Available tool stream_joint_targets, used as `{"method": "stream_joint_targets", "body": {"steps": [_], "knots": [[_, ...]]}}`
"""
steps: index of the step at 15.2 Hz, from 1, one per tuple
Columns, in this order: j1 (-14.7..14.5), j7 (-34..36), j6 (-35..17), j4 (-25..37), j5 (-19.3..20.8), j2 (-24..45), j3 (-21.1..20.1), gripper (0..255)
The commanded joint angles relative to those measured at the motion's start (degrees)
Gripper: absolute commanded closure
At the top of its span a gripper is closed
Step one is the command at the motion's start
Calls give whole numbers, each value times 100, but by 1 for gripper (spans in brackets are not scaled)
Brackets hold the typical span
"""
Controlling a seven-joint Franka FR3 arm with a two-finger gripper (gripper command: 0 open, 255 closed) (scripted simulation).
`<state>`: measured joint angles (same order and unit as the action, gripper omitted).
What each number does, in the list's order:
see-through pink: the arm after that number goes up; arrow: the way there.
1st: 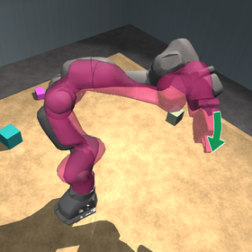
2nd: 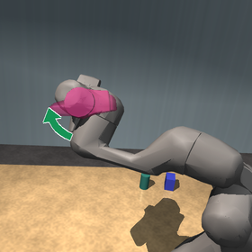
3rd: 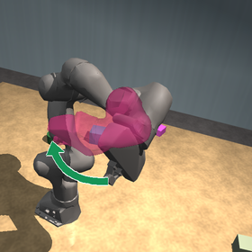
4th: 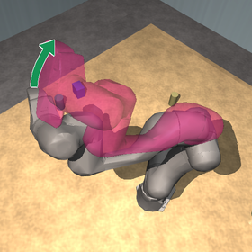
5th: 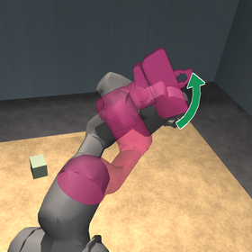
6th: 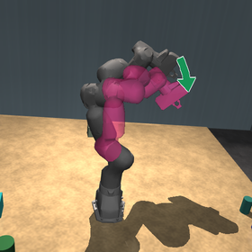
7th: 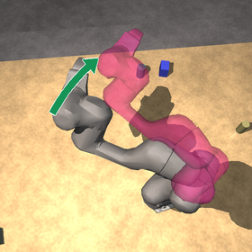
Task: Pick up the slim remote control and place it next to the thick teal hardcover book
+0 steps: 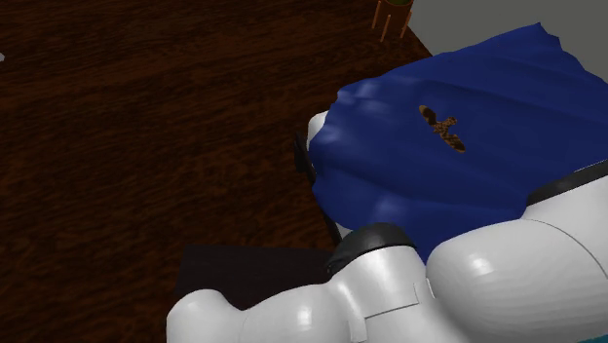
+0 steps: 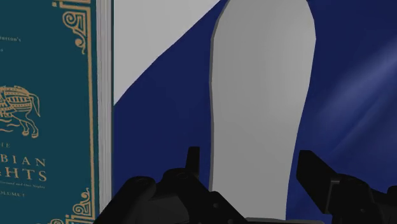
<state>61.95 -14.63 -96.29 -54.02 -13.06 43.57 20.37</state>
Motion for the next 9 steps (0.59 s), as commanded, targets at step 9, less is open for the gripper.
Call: {"method": "stream_joint_targets", "body": {"steps": [9], "knots": [[405, -208, -13, 707, -132, 708, -65, 255]]}}
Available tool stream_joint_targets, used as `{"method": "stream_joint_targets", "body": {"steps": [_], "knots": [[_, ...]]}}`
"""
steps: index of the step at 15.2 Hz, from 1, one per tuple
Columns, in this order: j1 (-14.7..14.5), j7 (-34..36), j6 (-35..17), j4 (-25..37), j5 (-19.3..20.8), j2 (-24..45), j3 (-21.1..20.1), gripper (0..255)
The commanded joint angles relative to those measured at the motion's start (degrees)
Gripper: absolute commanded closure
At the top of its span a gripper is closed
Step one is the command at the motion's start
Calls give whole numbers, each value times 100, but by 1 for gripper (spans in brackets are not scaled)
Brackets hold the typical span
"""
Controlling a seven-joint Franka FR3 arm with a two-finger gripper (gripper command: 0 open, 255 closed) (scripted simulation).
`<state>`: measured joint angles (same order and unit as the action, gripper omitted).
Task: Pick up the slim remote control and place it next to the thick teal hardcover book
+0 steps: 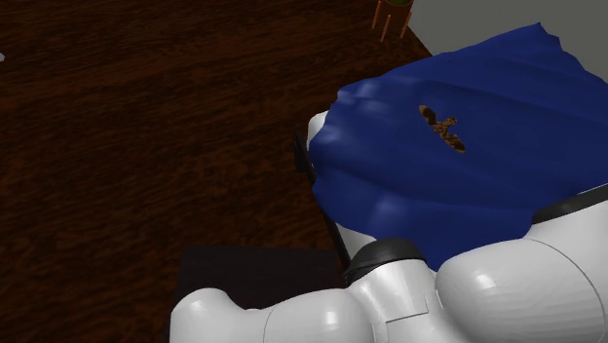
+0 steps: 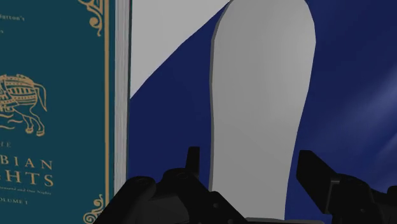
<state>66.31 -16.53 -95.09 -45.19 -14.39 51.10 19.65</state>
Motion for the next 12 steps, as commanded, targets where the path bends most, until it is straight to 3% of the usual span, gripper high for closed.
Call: {"method": "stream_joint_targets", "body": {"steps": [1, 12], "knots": [[-52, -28, -225, -294, 2, -66, 9, 255], [-186, -106, -1056, -1153, -33, -66, -1, 255]]}}
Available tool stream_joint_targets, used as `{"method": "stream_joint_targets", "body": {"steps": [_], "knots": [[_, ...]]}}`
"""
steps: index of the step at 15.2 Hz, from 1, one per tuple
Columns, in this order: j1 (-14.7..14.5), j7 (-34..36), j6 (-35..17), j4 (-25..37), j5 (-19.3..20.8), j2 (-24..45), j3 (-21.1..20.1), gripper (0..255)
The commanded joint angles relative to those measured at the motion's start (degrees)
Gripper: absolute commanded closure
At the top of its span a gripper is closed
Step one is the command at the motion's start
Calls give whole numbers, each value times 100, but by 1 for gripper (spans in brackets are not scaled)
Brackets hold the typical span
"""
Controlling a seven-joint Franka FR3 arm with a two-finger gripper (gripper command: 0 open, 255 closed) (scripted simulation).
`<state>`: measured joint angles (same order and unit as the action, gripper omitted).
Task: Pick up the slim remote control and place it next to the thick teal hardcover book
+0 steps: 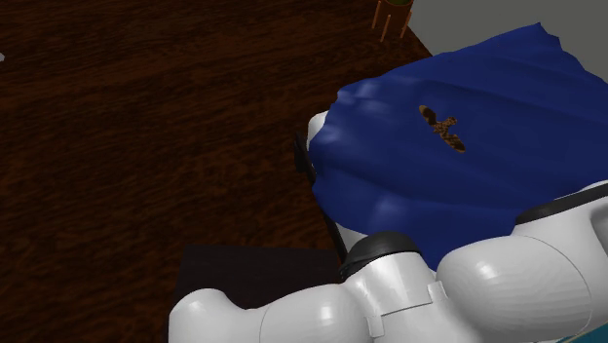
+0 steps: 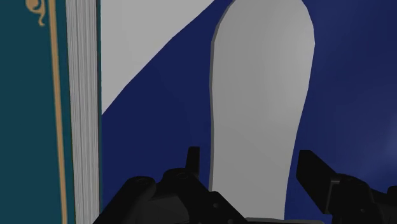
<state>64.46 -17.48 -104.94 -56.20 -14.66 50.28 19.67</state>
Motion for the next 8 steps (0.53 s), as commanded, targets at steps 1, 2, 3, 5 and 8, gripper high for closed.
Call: {"method": "stream_joint_targets", "body": {"steps": [1, 2, 3, 5, 8], "knots": [[-1, -12, -73, -53, -6, 14, -2, 255], [-1, -12, -72, -52, -6, 15, -3, 255], [0, -12, -72, -51, -6, 15, -3, 255], [0, -12, -72, -51, -6, 15, -3, 255], [-1, -12, -73, -52, -6, 15, -3, 0]]}}
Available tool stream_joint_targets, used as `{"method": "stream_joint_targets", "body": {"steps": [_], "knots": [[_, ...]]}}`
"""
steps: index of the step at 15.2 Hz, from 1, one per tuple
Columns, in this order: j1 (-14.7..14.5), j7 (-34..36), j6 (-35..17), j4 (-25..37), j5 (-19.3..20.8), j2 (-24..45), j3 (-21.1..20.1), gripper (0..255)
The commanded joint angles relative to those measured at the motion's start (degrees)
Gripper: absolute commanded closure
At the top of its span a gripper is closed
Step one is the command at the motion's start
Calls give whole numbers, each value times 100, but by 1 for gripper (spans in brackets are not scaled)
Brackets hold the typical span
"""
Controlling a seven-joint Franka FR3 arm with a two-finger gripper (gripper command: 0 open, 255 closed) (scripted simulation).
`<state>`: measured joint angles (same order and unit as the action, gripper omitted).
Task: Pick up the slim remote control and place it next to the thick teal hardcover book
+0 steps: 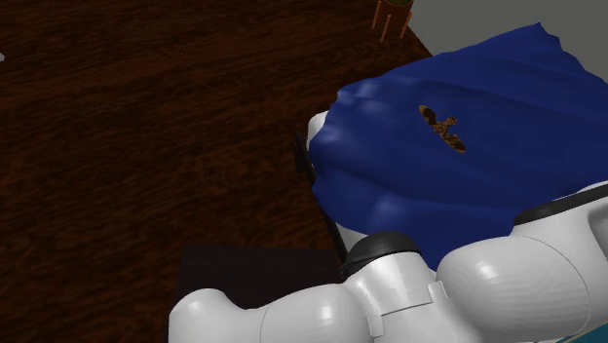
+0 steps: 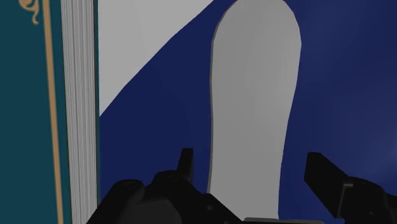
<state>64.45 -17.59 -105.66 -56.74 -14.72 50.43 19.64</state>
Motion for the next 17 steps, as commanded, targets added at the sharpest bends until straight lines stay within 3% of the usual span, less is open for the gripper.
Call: {"method": "stream_joint_targets", "body": {"steps": [1, 5, 9, 17], "knots": [[0, 0, -1, 0, 0, -1, 0, 0], [0, 0, -1, 0, 0, -1, 0, 0], [94, 69, 697, 677, 36, -44, 15, 0], [95, 69, 697, 677, 36, -44, 14, 0]]}}
